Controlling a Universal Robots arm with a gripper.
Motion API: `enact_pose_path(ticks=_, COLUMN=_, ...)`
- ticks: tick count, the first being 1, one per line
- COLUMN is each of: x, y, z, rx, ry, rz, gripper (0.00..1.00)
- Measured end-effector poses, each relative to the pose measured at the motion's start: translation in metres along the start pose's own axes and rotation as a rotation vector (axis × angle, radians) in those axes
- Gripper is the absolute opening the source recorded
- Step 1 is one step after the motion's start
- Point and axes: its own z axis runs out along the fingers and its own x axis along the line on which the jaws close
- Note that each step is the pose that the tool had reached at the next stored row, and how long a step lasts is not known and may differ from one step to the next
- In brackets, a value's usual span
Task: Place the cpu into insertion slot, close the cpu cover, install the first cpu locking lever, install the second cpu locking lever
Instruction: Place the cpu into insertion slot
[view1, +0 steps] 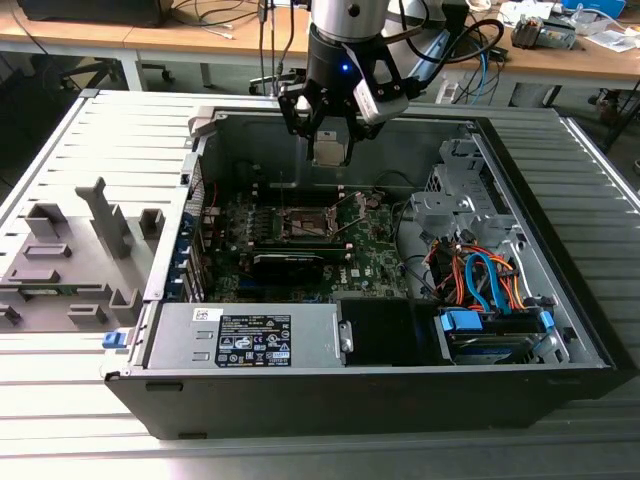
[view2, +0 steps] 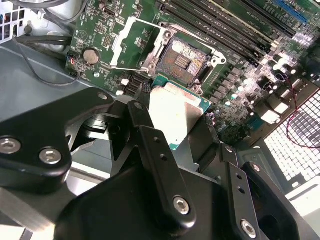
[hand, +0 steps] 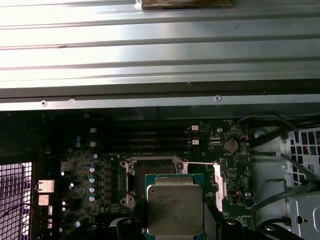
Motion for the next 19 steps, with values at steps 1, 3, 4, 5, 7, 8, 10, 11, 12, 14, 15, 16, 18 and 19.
enact_pose_path(ticks=1, x=0.0, y=-0.0001, z=0.0001, rx=0.0, ry=0.0, rz=0.0, gripper=0.54)
enact_pose_path(ticks=3, x=0.0, y=-0.0006, z=0.0004, rx=0.0, ry=0.0, rz=0.0, gripper=0.54)
enact_pose_path(ticks=4, x=0.0, y=-0.0008, z=0.0005, rx=0.0, ry=0.0, rz=0.0, gripper=0.54)
enact_pose_path(ticks=5, x=0.0, y=-0.001, z=0.0007, rx=-0.0001, ry=0.0, rz=0.0, gripper=0.54)
enact_pose_path(ticks=7, x=0.0, y=-0.0013, z=0.001, rx=0.0, ry=0.0, rz=0.0, gripper=0.54)
enact_pose_path(ticks=8, x=0.0, y=-0.0015, z=0.0011, rx=0.0, ry=0.0, rz=0.0, gripper=0.54)
enact_pose_path(ticks=10, x=-0.0001, y=-0.0019, z=0.0015, rx=0.0001, ry=0.0, rz=0.0, gripper=0.54)
enact_pose_path(ticks=11, x=-0.0001, y=-0.0021, z=0.0017, rx=0.0, ry=0.0, rz=0.0, gripper=0.54)
enact_pose_path(ticks=12, x=-0.0001, y=-0.0023, z=0.0019, rx=0.0, ry=0.0, rz=0.0, gripper=0.54)
enact_pose_path(ticks=14, x=-0.0001, y=-0.0028, z=0.0024, rx=0.0002, ry=0.0001, rz=0.0, gripper=0.54)
enact_pose_path(ticks=15, x=-0.0001, y=-0.0031, z=0.0028, rx=0.0001, ry=0.0001, rz=0.0, gripper=0.54)
enact_pose_path(ticks=16, x=-0.0001, y=-0.0033, z=0.003, rx=0.0001, ry=0.0001, rz=0.0, gripper=0.54)
enact_pose_path(ticks=18, x=-0.0002, y=-0.0039, z=0.0036, rx=0.0, ry=0.0, rz=0.0, gripper=0.54)
enact_pose_path(ticks=19, x=-0.0002, y=-0.0042, z=0.004, rx=0.0, ry=0.0001, rz=0.0, gripper=0.54)
